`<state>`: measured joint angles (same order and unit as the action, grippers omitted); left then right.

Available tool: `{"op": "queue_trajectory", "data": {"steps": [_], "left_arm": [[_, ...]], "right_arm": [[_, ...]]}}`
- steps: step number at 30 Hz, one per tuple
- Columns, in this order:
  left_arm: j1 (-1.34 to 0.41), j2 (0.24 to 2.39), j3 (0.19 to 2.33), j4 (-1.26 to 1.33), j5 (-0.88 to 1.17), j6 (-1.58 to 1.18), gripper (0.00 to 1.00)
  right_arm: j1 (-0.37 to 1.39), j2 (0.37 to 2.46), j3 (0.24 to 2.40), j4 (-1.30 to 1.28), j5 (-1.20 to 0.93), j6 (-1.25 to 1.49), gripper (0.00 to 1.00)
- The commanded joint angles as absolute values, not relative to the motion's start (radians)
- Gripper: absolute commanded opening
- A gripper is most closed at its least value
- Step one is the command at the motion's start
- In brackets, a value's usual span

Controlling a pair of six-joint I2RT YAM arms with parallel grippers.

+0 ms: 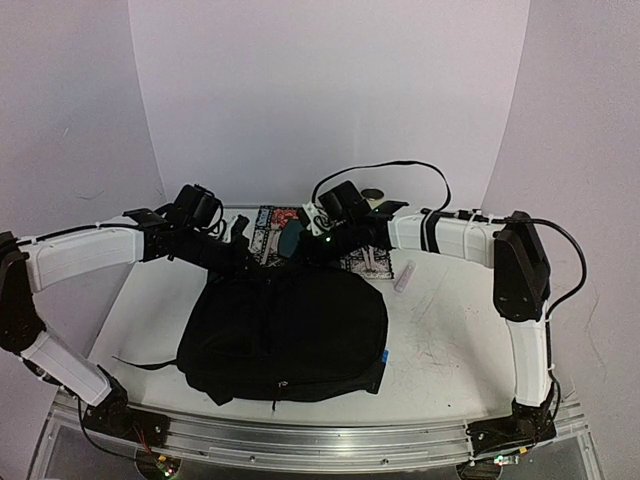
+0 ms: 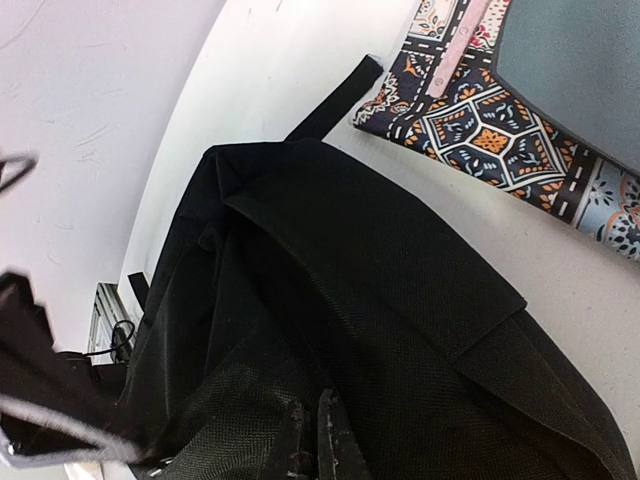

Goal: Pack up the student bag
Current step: Unzip the lower front pocket of the student bag, then place the lower front pocket of the student bag.

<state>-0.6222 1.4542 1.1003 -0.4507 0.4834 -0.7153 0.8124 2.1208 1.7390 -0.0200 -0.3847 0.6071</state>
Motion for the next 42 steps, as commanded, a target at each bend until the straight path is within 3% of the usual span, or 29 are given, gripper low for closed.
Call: {"op": "queue_trajectory", "data": {"steps": [1,13,26,29,32,37,42], "left_arm": [[-0.645,1.301,1.01,-0.451,0.56,-0.767,0.0],[-0.771,1.072,0.848,-0.543,0.568,-0.849,0.0],[-0.776,0.941,0.739,-0.769,0.431,-0.858,0.0],[-0.776,0.978,0.819,-0.77,0.371,-0.837,0.1],[-0.776,1.037,0.93,-0.771,0.301,-0.81,0.22],[-0.774,1.123,1.07,-0.771,0.206,-0.758,0.4],[-0.754,1.201,1.145,-0.768,0.105,-0.724,0.48]], "right_arm": [[0.753,2.118,1.775,-0.04,-0.31,0.608,0.0],[0.723,2.172,1.855,-0.026,-0.287,0.643,0.0],[0.721,2.2,1.889,-0.011,-0.334,0.653,0.0],[0.721,2.19,1.866,-0.008,-0.366,0.657,0.0],[0.722,2.156,1.818,0.02,-0.374,0.654,0.13],[0.727,2.053,1.705,0.02,-0.354,0.644,0.42],[0.742,1.932,1.598,0.021,-0.316,0.642,0.65]]}}
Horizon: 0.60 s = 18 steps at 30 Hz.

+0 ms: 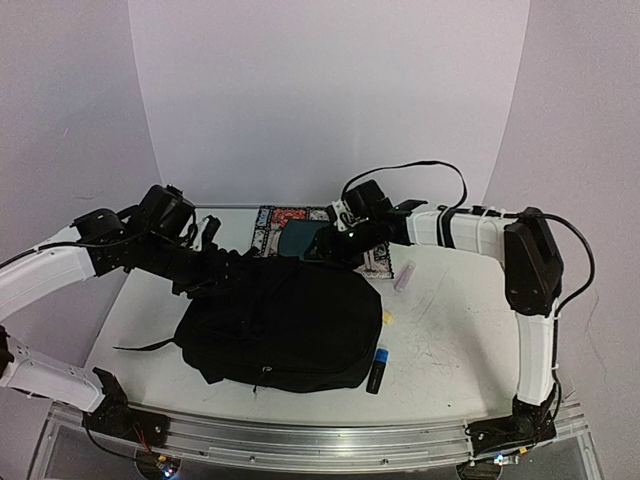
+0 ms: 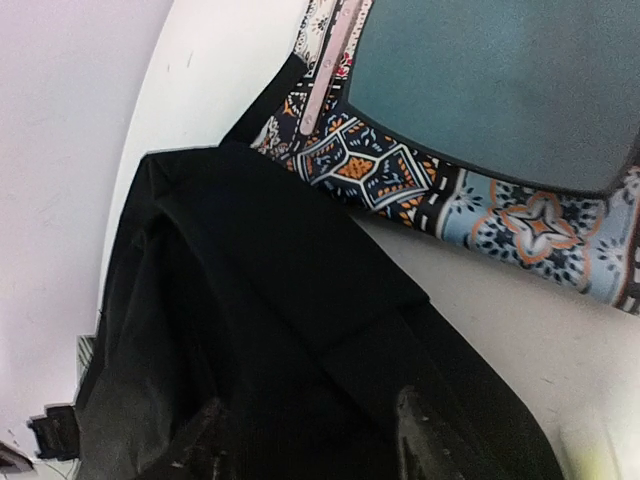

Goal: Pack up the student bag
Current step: Place the lower front pocket of the student bag, then pick up the lower front pocket of the student bag.

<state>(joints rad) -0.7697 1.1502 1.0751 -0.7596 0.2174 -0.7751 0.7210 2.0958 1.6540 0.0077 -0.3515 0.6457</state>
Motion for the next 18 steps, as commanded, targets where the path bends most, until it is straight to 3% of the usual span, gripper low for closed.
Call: {"op": "queue_trajectory", "data": {"steps": [1,10,18], "left_arm": [[-0.753,1.221,1.157,-0.766,0.103,-0.714,0.49],[-0.754,1.369,1.185,-0.763,0.066,-0.663,0.5],[-0.795,1.431,1.233,-0.744,0.116,-0.647,0.52]], "right_arm": [[0.747,1.915,1.578,0.021,-0.313,0.647,0.68],[0.885,1.856,1.532,0.02,-0.214,0.71,0.86],[0.95,1.892,1.557,0.008,-0.118,0.768,0.94]]}}
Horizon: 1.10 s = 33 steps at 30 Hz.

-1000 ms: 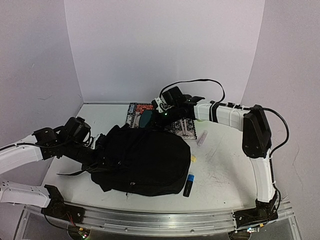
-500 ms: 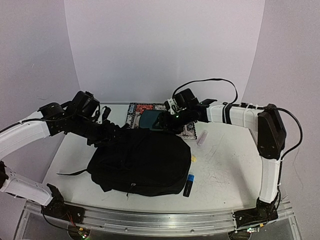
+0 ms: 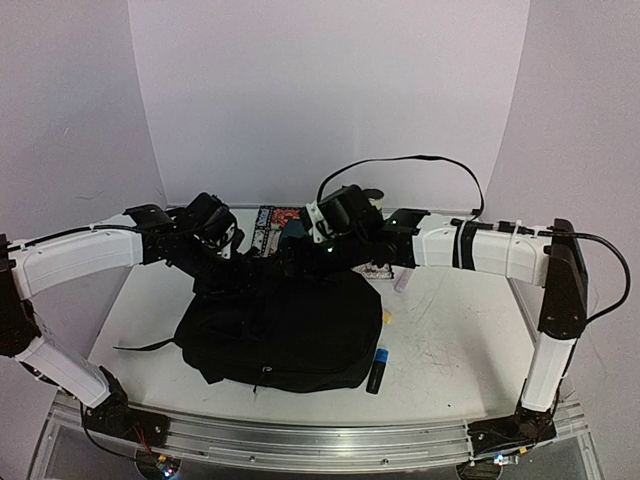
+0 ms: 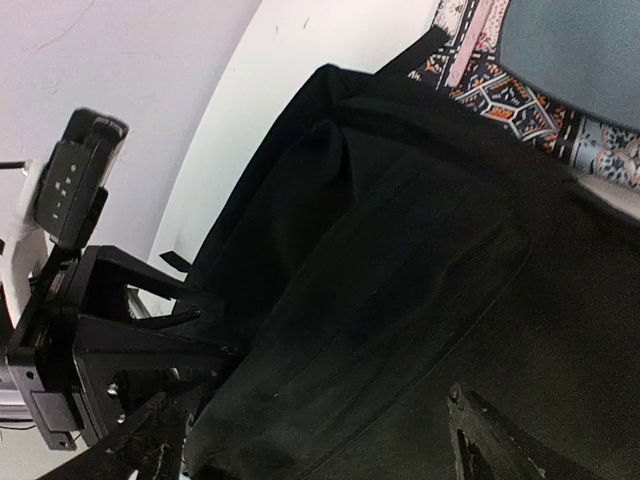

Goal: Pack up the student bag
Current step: Pick up the lower front pocket of the student bag.

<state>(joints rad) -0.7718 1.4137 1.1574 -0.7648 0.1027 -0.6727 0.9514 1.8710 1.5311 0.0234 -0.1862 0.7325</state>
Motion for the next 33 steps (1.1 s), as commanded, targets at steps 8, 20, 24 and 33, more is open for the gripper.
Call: {"op": "queue_trajectory", "data": {"steps": [8,20,24,33], "left_arm": [[-0.844,1.475,1.263,-0.721,0.114,-0.67,0.53],[-0.906,1.522,1.299,-0.719,0.021,-0.686,0.53],[-0.906,1.507,1.3,-0.722,0.01,-0.675,0.52],[-0.905,1.491,1.288,-0.773,-0.078,-0.662,0.52]], "right_arm": [[0.96,1.935,1.59,-0.05,-0.1,0.78,0.97],[0.969,1.993,1.624,-0.116,-0.098,0.759,0.83],[0.969,2.018,1.601,-0.143,-0.066,0.745,0.71],[0.968,2.01,1.523,-0.15,-0.02,0.732,0.45]]}}
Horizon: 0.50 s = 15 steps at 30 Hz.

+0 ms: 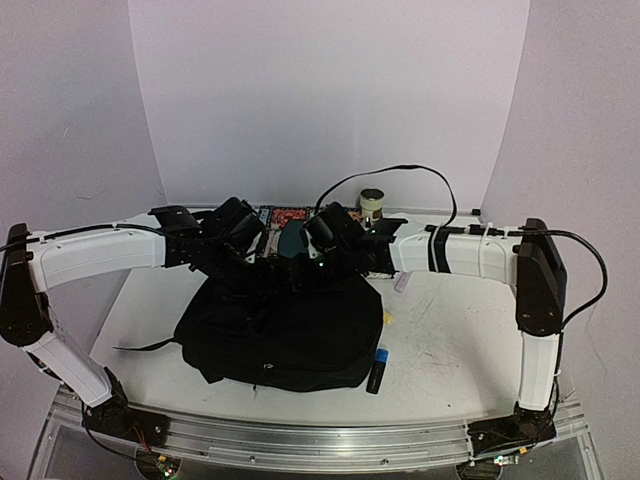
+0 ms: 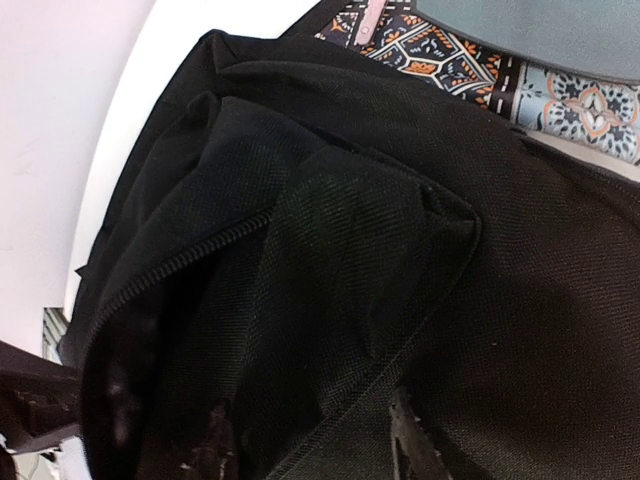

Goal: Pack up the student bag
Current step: Pick up the lower front pocket of the student bag.

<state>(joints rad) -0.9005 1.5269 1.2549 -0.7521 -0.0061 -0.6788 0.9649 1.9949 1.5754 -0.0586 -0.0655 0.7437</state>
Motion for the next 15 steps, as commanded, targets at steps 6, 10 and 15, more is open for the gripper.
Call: {"op": "queue_trajectory", "data": {"steps": [6,10,15], "left_arm": [[-0.905,1.526,1.302,-0.797,-0.138,-0.647,0.43],[-0.905,1.547,1.342,-0.823,-0.166,-0.627,0.25],[-0.905,1.511,1.406,-0.891,-0.274,-0.61,0.0]], "right_arm": [[0.968,1.993,1.498,-0.15,-0.022,0.729,0.4],[0.968,1.984,1.493,-0.15,-0.02,0.723,0.4],[0.969,1.978,1.483,-0.149,-0.02,0.719,0.4]]}}
